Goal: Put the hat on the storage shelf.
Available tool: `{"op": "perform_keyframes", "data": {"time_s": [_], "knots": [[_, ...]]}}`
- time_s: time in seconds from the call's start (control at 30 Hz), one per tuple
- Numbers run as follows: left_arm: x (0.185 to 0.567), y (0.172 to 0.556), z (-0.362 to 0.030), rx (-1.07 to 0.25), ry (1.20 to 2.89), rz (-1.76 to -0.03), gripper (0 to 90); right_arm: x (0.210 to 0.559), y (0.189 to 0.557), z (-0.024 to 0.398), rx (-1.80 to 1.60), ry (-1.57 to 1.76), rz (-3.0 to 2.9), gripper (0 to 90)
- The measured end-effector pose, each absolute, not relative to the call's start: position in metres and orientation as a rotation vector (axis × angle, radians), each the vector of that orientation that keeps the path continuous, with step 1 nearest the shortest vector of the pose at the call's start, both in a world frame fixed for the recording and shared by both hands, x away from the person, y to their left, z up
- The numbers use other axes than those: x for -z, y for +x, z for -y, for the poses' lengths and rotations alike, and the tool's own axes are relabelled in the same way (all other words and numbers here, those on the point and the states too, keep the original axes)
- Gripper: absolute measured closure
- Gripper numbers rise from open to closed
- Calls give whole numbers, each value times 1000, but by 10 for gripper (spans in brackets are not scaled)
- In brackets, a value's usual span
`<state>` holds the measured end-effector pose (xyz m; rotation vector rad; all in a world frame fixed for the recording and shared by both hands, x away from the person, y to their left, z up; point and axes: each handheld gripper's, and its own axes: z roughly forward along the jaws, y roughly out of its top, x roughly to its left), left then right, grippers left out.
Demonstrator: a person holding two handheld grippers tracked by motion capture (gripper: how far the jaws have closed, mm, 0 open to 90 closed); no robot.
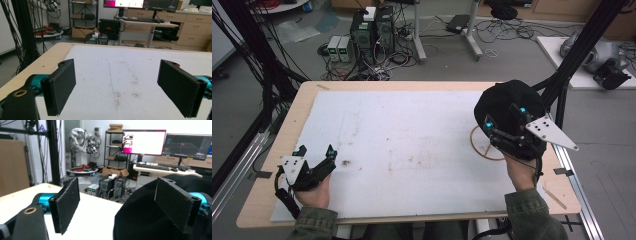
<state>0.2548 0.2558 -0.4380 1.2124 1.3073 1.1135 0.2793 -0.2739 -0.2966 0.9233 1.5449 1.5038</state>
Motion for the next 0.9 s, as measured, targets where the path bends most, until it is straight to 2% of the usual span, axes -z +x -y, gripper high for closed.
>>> {"op": "perform_keyframes", "data": {"time_s": [0.9], "knots": [[439,256,-253,-1119,1227,-1302,154,369,255,274,-1489,912,-1682,192]]}}
